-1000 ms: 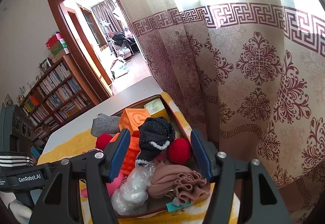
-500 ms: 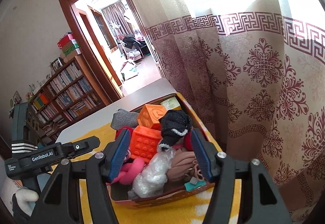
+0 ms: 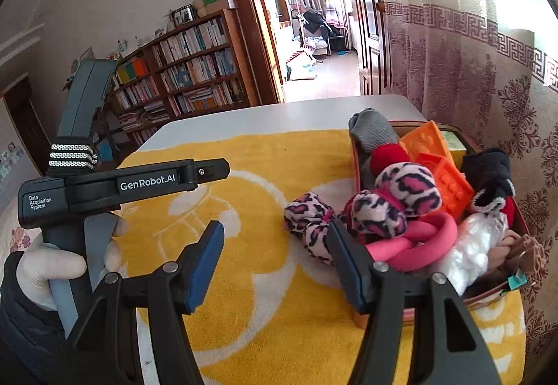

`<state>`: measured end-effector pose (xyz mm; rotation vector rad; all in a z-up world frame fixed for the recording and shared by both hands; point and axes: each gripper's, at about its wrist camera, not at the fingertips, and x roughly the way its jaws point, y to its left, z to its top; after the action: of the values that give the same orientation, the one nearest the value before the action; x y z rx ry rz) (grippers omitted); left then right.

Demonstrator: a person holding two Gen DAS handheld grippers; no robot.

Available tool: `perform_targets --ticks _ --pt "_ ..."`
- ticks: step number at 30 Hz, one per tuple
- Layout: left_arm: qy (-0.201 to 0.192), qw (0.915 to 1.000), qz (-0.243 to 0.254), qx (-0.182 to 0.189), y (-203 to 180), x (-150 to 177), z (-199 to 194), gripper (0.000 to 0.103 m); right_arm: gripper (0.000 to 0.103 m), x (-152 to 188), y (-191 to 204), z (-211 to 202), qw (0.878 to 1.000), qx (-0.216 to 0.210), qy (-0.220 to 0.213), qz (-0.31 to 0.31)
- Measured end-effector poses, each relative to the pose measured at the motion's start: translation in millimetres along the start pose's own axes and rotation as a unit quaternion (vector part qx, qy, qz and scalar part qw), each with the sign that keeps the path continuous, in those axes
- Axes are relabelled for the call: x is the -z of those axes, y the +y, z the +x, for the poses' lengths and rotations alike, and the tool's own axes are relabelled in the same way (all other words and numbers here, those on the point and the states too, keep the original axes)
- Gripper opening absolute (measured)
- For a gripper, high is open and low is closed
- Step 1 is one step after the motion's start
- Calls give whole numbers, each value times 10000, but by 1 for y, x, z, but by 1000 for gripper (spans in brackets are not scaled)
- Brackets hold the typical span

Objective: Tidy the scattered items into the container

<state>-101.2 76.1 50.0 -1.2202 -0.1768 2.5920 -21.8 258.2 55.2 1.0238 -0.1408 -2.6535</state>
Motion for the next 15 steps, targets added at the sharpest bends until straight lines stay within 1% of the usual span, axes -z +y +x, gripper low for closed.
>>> perform_targets --ticks 2,3,6,8,10,15 --pt "-35 9999 -3 -138 10 2 -2 66 66 -1 5 16 9998 -5 175 -83" --pt "-49 9998 -28 -180 16 3 -2 66 66 -2 6 24 9996 62 246 -113" --pt "-38 9996 -217 -186 32 5 -1 66 66 -5 8 46 9985 279 426 -206" --pt "-4 9993 -346 -169 41 6 2 66 66 -8 11 57 9962 603 501 -391" --pt "38 9990 -415 -167 46 8 5 66 66 -11 16 67 9934 826 548 -574" --pt "107 9990 -413 -98 49 11 10 66 66 -12 28 90 9806 1434 755 -1104"
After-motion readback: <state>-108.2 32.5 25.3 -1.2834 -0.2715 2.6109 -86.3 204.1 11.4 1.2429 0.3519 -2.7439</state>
